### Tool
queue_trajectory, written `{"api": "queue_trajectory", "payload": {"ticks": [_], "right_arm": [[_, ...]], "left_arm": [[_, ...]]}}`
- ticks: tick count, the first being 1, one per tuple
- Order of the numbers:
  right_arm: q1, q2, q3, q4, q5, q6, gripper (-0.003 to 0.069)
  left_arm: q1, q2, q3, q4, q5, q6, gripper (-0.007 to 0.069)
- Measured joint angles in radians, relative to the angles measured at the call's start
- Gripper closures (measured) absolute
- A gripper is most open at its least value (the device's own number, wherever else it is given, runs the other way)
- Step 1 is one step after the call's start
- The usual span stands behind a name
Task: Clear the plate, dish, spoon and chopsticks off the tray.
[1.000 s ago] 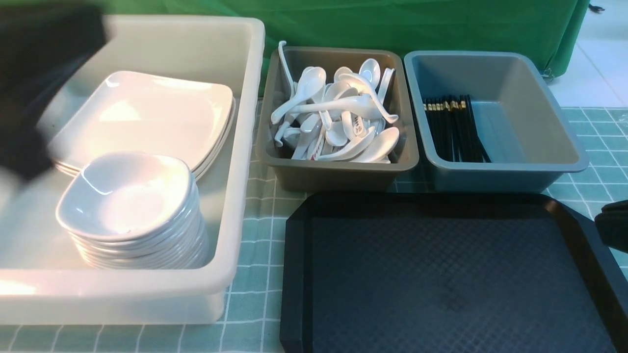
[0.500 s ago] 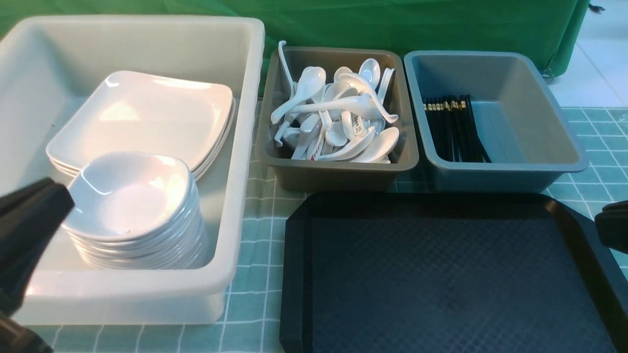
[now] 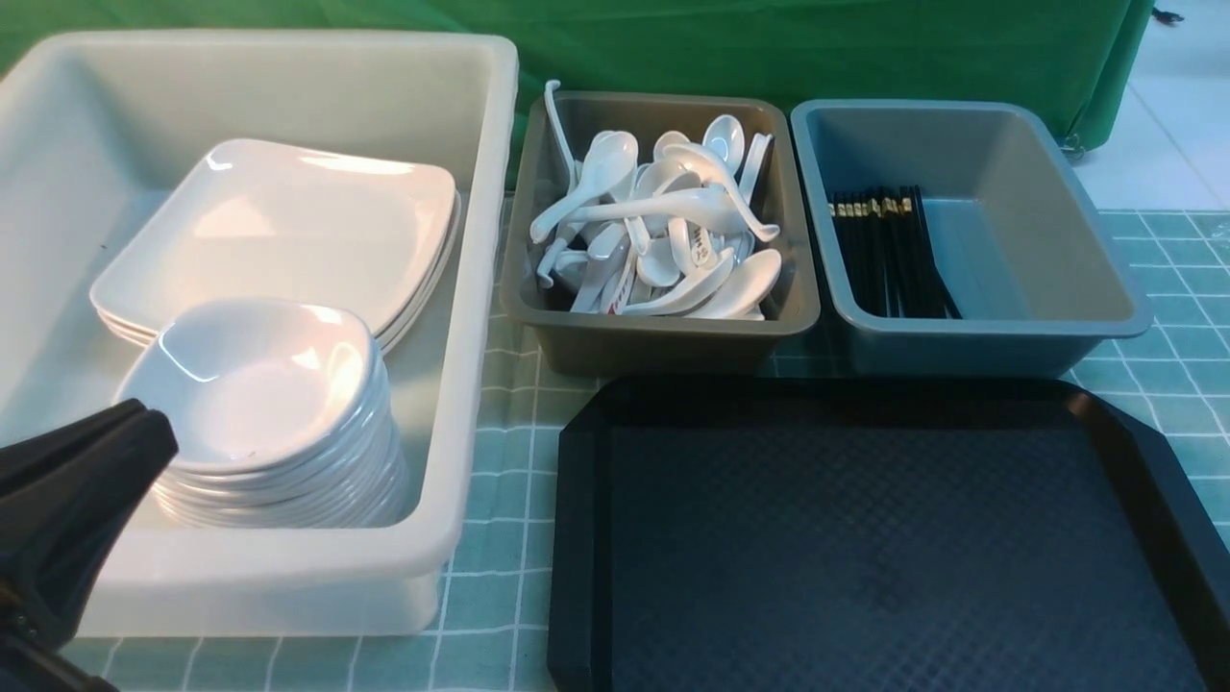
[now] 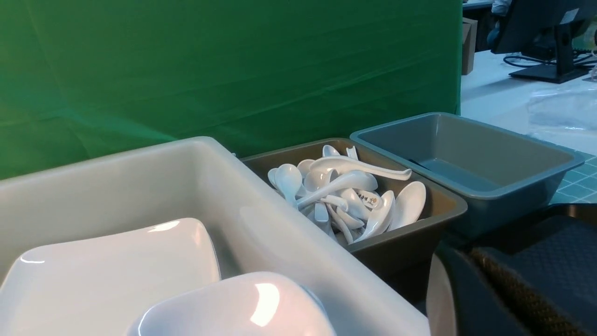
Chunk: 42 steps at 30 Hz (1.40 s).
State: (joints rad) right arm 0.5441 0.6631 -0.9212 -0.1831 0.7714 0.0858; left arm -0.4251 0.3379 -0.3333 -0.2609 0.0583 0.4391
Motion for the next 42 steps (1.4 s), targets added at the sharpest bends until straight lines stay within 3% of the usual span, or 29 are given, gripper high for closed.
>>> {"api": "queue_trajectory", "payload": {"ticks": [2, 4, 9, 18, 29, 42], "right_arm": [[-0.064, -0.031, 0.061, 0.016, -0.057, -0.056, 0.0642], [-0.207, -0.149, 0.243, 0.059, -0.230, -0.141, 0.0643], [-0.400, -0.404, 0.629, 0.078, -0.479, -0.143, 0.0643], [-0.431, -0.657, 0.923, 0.080, -0.530, -0.086, 0.0643], [-0.431, -0.661, 0.927, 0.080, -0.525, 0.005, 0.0637], [-0.431, -0.661, 0.927, 0.080, -0.529, 0.010, 0.0622]], "left_arm": [[0.000, 0.000, 0.000, 0.000, 0.000, 0.000, 0.0613], [0.000, 0.000, 0.000, 0.000, 0.000, 0.000, 0.0613], [0.000, 0.000, 0.000, 0.000, 0.000, 0.000, 0.0613], [0.000, 0.000, 0.000, 0.001, -0.001, 0.003, 0.0613], [0.000, 0.001, 0.000, 0.003, 0.000, 0.003, 0.0613], [0.000, 0.001, 0.000, 0.003, 0.000, 0.003, 0.0613]]}}
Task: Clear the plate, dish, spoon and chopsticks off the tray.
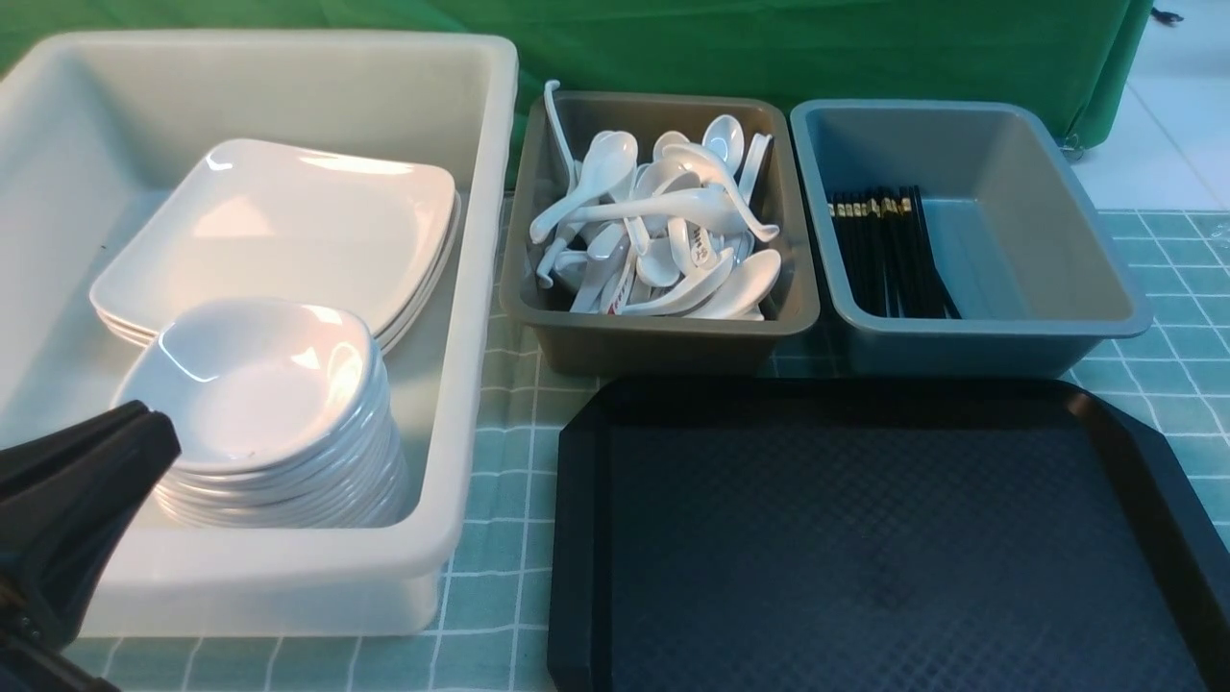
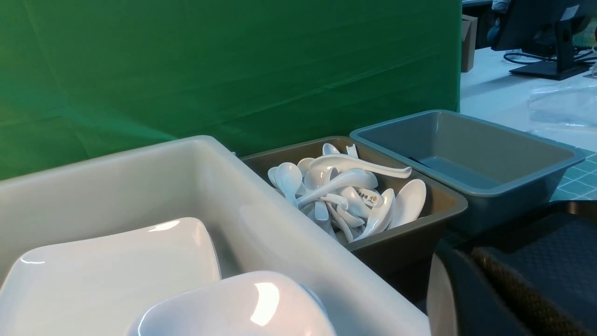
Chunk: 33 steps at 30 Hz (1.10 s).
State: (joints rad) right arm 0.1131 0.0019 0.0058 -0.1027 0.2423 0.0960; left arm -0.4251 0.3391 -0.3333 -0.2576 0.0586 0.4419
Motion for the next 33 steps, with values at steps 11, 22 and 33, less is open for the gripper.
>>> {"api": "queue_trajectory", "payload": {"ticks": [11, 22, 33], "right_arm": [[0.000, 0.000, 0.000, 0.000, 0.000, 0.000, 0.0592], [0.000, 0.000, 0.000, 0.000, 0.000, 0.000, 0.0564], [0.000, 0.000, 0.000, 0.000, 0.000, 0.000, 0.0529]], "left_arm": [[0.000, 0.000, 0.000, 0.001, 0.000, 0.000, 0.0612], [0.000, 0.001, 0.020, 0.098, -0.015, 0.000, 0.0612], [0.000, 0.001, 0.035, 0.102, -0.007, 0.000, 0.0607]]}}
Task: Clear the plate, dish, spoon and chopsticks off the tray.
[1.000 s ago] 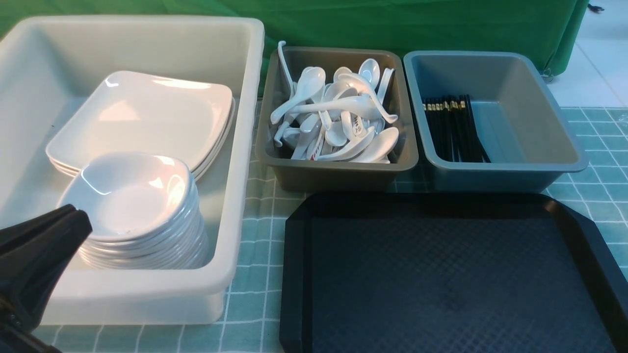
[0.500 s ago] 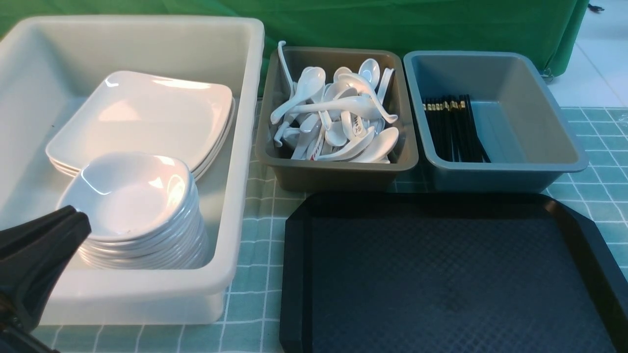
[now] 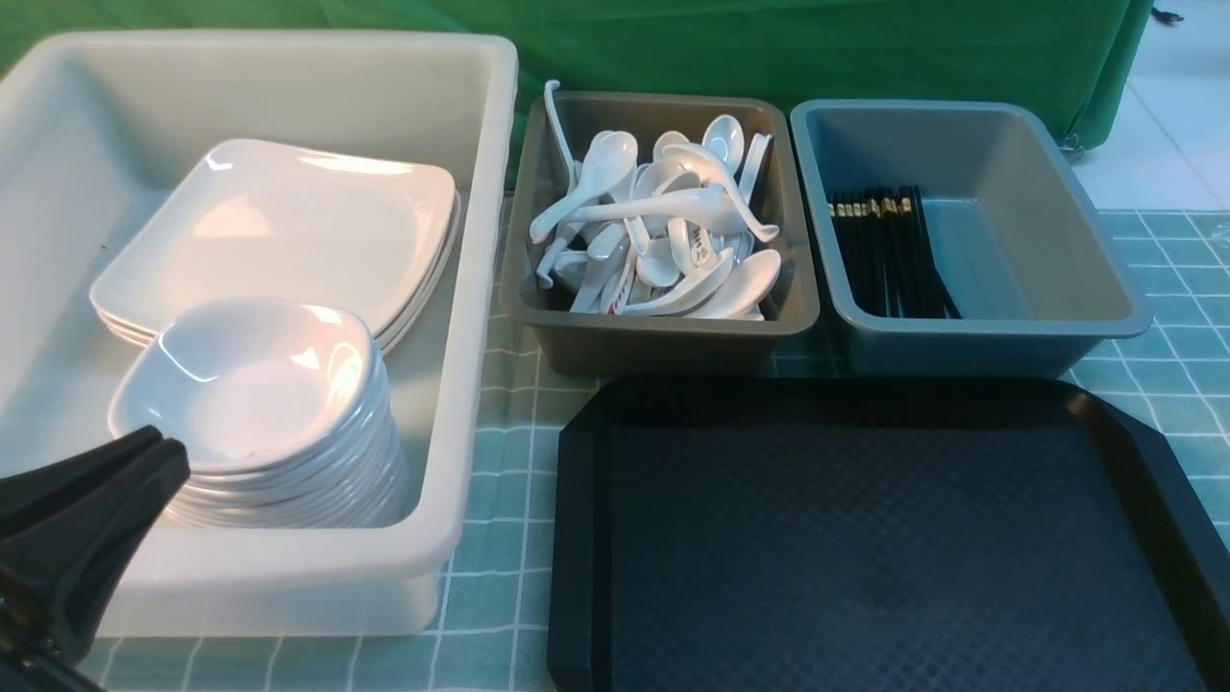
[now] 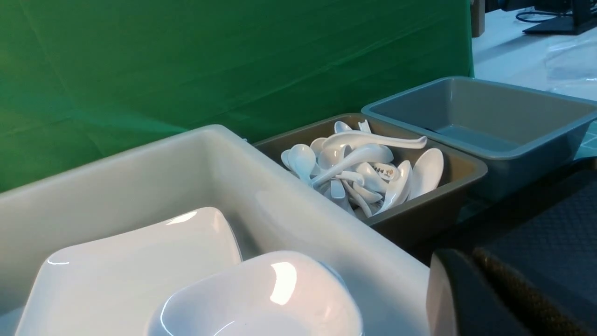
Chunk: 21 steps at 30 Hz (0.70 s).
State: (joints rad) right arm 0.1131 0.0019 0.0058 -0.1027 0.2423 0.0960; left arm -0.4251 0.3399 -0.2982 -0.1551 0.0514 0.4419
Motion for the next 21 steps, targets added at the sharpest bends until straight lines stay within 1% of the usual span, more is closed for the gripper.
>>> {"api": "queue_trajectory", "payload": {"ticks": [3, 6, 7, 11, 12, 14, 16, 18, 21], "right_arm": [[0.000, 0.000, 0.000, 0.000, 0.000, 0.000, 0.0523], [0.000, 0.000, 0.000, 0.000, 0.000, 0.000, 0.0518], [0.000, 0.000, 0.000, 0.000, 0.000, 0.000, 0.0518], [0.000, 0.000, 0.000, 0.000, 0.000, 0.000, 0.0514], [0.000, 0.000, 0.000, 0.000, 0.000, 0.000, 0.0513], [0.000, 0.000, 0.000, 0.000, 0.000, 0.000, 0.0508], [0.000, 0.000, 0.000, 0.000, 0.000, 0.000, 0.0501], [0.000, 0.000, 0.000, 0.000, 0.000, 0.000, 0.0498], [0.000, -0.001, 0.000, 0.000, -0.003, 0.000, 0.0496]], "left_arm": [[0.000, 0.000, 0.000, 0.000, 0.001, -0.014, 0.0608], [0.019, -0.012, 0.017, 0.005, -0.007, -0.063, 0.0608], [0.022, -0.014, 0.017, 0.006, -0.007, -0.063, 0.0608], [0.192, -0.120, 0.093, 0.015, -0.003, -0.170, 0.0608], [0.212, -0.127, 0.098, 0.016, -0.001, -0.172, 0.0608], [0.337, -0.221, 0.155, 0.015, 0.026, -0.191, 0.0608], [0.442, -0.292, 0.217, 0.004, 0.063, -0.207, 0.0608], [0.496, -0.327, 0.268, -0.019, 0.087, -0.212, 0.0608], [0.535, -0.337, 0.299, -0.060, 0.115, -0.214, 0.0608]]}}
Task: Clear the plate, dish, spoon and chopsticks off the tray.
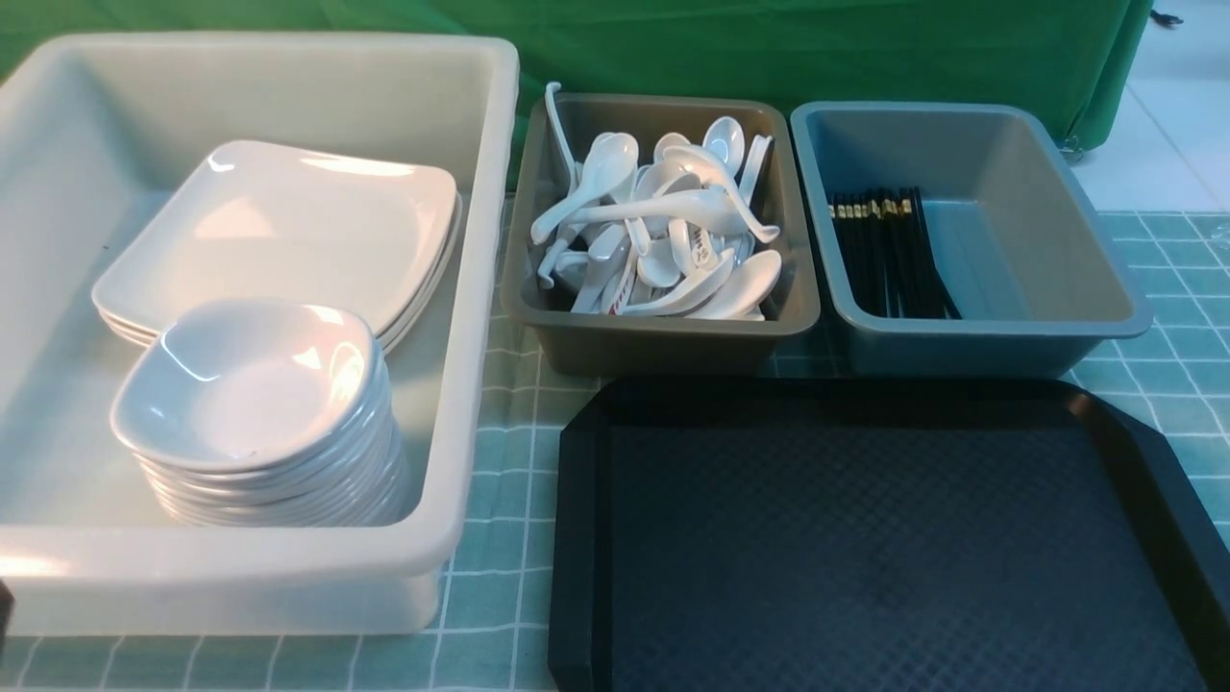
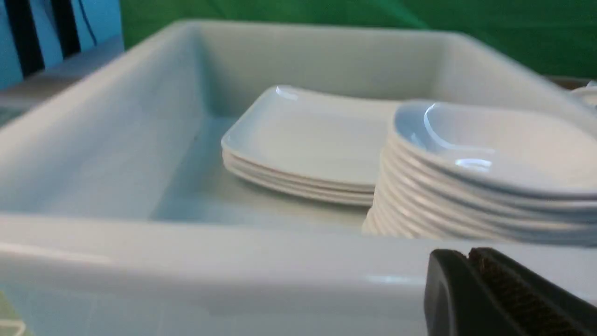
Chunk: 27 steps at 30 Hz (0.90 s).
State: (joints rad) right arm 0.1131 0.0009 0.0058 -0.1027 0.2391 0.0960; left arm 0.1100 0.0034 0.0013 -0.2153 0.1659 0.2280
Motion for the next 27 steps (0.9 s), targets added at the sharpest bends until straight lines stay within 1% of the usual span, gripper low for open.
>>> {"api": "queue_trajectory", "payload": {"ticks": [1, 4, 27], "right_arm": [[0.000, 0.000, 0.000, 0.000, 0.000, 0.000, 0.0493], [0.000, 0.000, 0.000, 0.000, 0.000, 0.000, 0.0484], [0.000, -0.001, 0.000, 0.000, 0.000, 0.000, 0.0437]], "left_arm": [[0.003, -0.002, 0.004, -0.016, 0.037, 0.000, 0.0608], [0.000, -0.002, 0.005, -0.029, 0.080, 0.000, 0.0608], [-0.008, -0.002, 0.005, -0.042, 0.078, -0.003, 0.0608]]}}
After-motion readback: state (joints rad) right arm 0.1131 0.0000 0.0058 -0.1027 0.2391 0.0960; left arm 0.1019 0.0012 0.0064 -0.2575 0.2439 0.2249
